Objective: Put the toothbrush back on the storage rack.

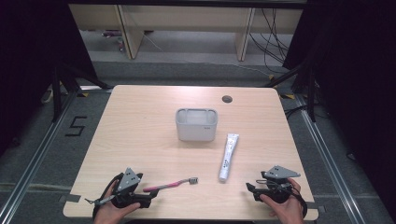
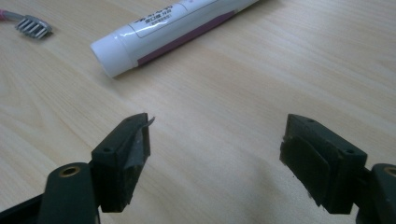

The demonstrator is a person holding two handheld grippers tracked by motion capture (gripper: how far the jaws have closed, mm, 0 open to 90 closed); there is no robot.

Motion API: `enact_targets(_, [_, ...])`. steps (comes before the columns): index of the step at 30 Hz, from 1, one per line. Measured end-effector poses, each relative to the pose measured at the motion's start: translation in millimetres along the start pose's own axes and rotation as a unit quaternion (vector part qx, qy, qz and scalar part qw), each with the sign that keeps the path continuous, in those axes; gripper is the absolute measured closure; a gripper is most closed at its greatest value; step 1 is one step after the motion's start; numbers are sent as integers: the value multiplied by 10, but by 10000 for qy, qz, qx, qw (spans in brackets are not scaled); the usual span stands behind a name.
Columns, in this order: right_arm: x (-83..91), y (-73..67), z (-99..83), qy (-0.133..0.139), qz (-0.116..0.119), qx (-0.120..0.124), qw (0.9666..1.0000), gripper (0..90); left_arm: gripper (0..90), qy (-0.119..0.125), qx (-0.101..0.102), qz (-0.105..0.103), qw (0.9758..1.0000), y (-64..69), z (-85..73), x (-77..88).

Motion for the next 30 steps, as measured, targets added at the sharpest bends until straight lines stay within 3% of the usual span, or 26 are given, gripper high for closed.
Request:
enact_targets(2, [3, -29, -9, -89, 74, -134, 9998, 254, 160, 10, -4, -18, 10000, 6, 2, -2])
enact_targets(4, [-18, -19, -3, -27, 137, 11, 9999, 254, 159, 49, 8, -120, 9999, 26, 9, -1])
enact_targets(5, [-15, -29, -2, -19, 145, -59, 9999, 254, 159, 126, 66, -147, 9998, 45, 17, -9])
enact_targets(6, [-3, -49, -1, -57, 103, -116, 9999, 260, 159, 50, -91, -169, 9998, 38, 19, 1])
enact_targets(7, [-3, -49, -1, -57, 103, -116, 9999, 260, 159, 50, -91, -169, 9998, 38, 19, 1])
enact_targets(8, [-19, -38, 2, -38, 158, 85, 9998, 264, 162, 25, -159, -196, 9997, 41, 20, -3])
enact_targets(10, [-21, -39, 3, -29, 172, 99, 9998, 264, 164, -36, -204, -183, 9996, 41, 20, 1])
enact_targets(11, [-17, -61, 5, -69, 227, -6, 9997, 265, 167, -125, -261, -146, 9995, 38, 19, 10])
enact_targets(12, [-22, -48, 4, -45, 190, 80, 9998, 266, 174, -155, -338, -161, 9992, 35, 19, 5])
enact_targets(16, [-9, -56, 8, -71, 187, 13, 9998, 271, 210, -312, -461, -241, 9982, 49, 40, -8])
enact_targets(18, [-14, -53, 7, -121, 336, 2, 9994, 271, 238, -418, -586, -242, 9971, 51, 66, -13])
enact_targets(20, [-18, -51, 6, -137, 328, 35, 9994, 271, 266, -471, -655, -307, 9963, 76, 100, -26])
enact_targets(22, [-21, -49, 8, -114, 335, 65, 9994, 272, 272, -582, -796, -337, 9946, 93, 134, -43])
enact_targets(23, [-21, -52, 10, -64, 196, 57, 9998, 274, 274, -649, -845, -375, 9936, 111, 151, -54])
enact_targets(24, [-25, -50, 10, -61, 204, 77, 9997, 274, 297, -770, -971, -421, 9914, 128, 185, -78])
enact_targets(25, [-25, -50, 10, -61, 204, 77, 9997, 274, 308, -770, -971, -421, 9914, 128, 185, -78])
enact_targets(29, [-26, -53, 10, -70, 217, 81, 9997, 274, 364, -993, -1290, -527, 9853, 194, 272, -153])
enact_targets(30, [-25, -54, 11, -69, 216, 82, 9997, 274, 374, -1064, -1423, -588, 9823, 208, 289, -174])
Point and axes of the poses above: each handheld gripper's, and its own axes: x roughly backward along the jaws, z roughly out of its top, y roughly to its right, the point moved 5 cm from there along -x, roughly forward along the jaws, and after that the axes turned 1 degree about y, right-handed, at the moved point
